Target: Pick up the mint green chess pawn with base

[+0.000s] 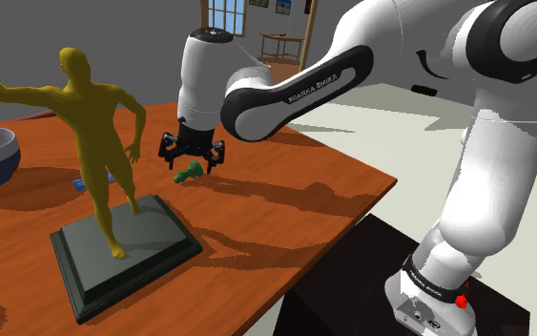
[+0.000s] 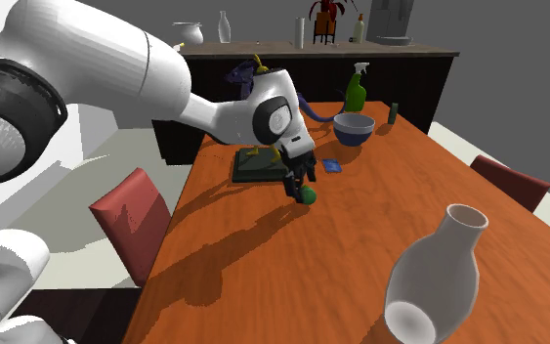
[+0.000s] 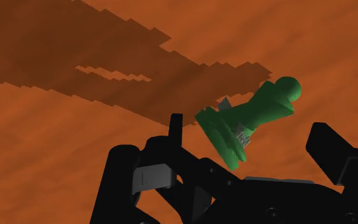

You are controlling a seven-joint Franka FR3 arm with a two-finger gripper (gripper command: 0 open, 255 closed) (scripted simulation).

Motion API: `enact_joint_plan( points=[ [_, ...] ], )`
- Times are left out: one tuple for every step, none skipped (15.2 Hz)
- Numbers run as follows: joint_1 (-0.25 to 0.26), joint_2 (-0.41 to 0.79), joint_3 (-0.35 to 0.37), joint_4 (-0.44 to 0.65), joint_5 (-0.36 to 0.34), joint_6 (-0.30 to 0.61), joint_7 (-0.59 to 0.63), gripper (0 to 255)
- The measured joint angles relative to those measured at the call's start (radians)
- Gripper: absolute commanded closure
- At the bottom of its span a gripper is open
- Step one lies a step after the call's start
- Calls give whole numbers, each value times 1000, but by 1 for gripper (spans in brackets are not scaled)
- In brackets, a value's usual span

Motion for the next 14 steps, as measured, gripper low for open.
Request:
enact_joint_plan(
  points=[
    [6,11,-5,-3,-13,10,12,0],
    [7,14,-7,-8,-19,16,16,0],
    [7,15,-8,-11,-21,20,17,255],
    [7,15,-9,-13,-22,22,18,255],
    [6,15,-9,-13,-22,23,18,255],
    [6,15,-9,-14,-22,23,18,255],
    [6,15,-9,-14,-22,24,18,255],
    [6,15,-9,-14,-22,24,19,255],
    [6,16,-9,-14,-22,24,19,255],
    [6,16,-9,-14,-23,24,19,255],
    [6,16,-9,-14,-23,24,19,255],
    [6,16,-9,-14,-23,24,19,255],
    [7,16,-9,-14,-23,24,19,255],
    [6,12,-7,-13,-19,20,17,255]
  ],
)
